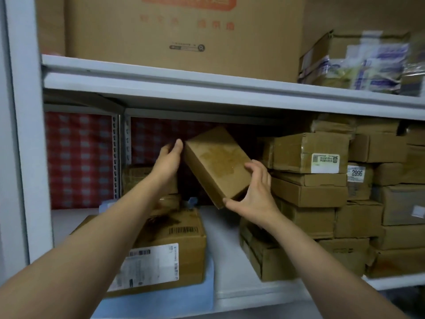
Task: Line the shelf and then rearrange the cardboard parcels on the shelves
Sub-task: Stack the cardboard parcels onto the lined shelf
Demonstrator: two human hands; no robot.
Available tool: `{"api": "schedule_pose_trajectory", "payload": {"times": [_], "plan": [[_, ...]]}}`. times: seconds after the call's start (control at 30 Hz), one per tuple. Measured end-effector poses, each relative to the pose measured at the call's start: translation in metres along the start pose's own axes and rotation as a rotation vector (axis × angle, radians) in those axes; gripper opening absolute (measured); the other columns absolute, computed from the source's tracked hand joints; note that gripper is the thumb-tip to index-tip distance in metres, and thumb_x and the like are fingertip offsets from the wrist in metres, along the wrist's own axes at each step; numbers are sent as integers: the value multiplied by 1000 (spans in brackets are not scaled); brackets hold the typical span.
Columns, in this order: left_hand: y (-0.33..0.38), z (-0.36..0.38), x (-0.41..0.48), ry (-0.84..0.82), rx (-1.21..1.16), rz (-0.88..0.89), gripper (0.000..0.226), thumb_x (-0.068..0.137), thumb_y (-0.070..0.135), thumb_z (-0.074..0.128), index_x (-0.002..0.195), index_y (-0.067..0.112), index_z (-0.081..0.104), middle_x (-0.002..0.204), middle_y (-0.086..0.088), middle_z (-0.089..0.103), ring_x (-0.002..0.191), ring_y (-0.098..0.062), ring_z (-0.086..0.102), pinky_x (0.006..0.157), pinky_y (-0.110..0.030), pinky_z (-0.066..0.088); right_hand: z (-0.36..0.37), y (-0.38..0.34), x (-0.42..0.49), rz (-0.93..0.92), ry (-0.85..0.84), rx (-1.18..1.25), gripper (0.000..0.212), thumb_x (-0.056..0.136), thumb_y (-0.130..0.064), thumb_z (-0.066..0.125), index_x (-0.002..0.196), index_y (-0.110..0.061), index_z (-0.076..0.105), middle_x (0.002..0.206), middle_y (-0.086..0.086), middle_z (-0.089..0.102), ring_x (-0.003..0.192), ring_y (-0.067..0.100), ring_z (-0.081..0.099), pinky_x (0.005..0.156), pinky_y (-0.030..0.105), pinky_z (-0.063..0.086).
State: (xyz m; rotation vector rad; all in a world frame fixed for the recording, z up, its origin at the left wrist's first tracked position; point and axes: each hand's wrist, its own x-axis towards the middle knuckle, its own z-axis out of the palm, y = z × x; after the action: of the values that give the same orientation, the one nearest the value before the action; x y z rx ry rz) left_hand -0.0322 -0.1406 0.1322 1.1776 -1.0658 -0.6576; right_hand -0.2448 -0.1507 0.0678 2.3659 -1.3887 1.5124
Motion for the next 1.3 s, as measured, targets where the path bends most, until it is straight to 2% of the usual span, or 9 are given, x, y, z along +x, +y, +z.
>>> {"api": "schedule_pose_trajectory", "payload": {"times": [0.17,0.27,0.33,0.47,0.63,0.8,0.9,1.07,1.3], "plan": [[8,-26,18,-137,-131,-25,62,86,63,57,127,16,57,112,-8,63,100,-26,61,81,-43,56,8,-3,28,-181,-91,24,106,63,-40,84,145,-26,18,156,-10,5,145,15,11,117,35,22],[11,-45,37,-68,-222,-45,67,81,60,66,127,14,55,115,-10,60,102,-29,62,79,-43,61,26,-19,49,-20,14,233,98,75,-32,80,148,-26,14,157,-3,4,136,20,35,104,31,41],[14,-55,50,-32,-288,-52,65,82,59,66,132,20,52,120,-7,58,108,-30,59,78,-41,61,39,-35,66,167,91,344,82,85,-33,72,147,-20,20,152,8,22,121,22,52,87,26,47],[16,-78,80,-17,-326,-26,49,91,56,56,130,27,55,116,-1,64,101,-22,61,84,-44,57,83,-62,105,276,-5,473,57,93,-35,60,141,-17,35,128,7,56,117,24,55,88,29,44],[4,-104,120,103,-363,34,32,103,43,37,98,21,60,69,4,65,59,-10,61,68,-36,54,133,-87,143,253,-73,549,39,95,-21,57,132,-18,45,113,-2,60,103,15,56,82,25,42],[-21,-115,169,316,-137,-24,73,94,62,31,145,11,41,142,-12,51,126,-33,53,103,-47,47,166,-86,174,305,-86,490,40,96,-26,54,134,-14,45,124,6,60,107,23,60,78,27,44],[-46,-114,187,238,-79,-167,100,76,83,27,148,14,37,147,-14,48,131,-34,49,109,-49,40,182,-73,181,358,-142,445,40,96,-24,54,133,-11,47,125,4,57,115,25,56,82,27,44],[-58,-112,183,187,63,-204,61,100,48,42,142,5,43,137,-16,55,122,-32,56,103,-41,47,203,-63,184,338,-200,433,30,92,-20,55,120,-12,62,114,7,68,97,17,64,57,17,42],[-44,-92,180,423,352,-131,83,90,66,32,151,10,24,152,-24,30,136,-42,35,112,-52,31,147,-85,156,363,-30,154,58,93,-28,55,145,-16,34,145,13,41,134,32,40,103,33,38]]}}
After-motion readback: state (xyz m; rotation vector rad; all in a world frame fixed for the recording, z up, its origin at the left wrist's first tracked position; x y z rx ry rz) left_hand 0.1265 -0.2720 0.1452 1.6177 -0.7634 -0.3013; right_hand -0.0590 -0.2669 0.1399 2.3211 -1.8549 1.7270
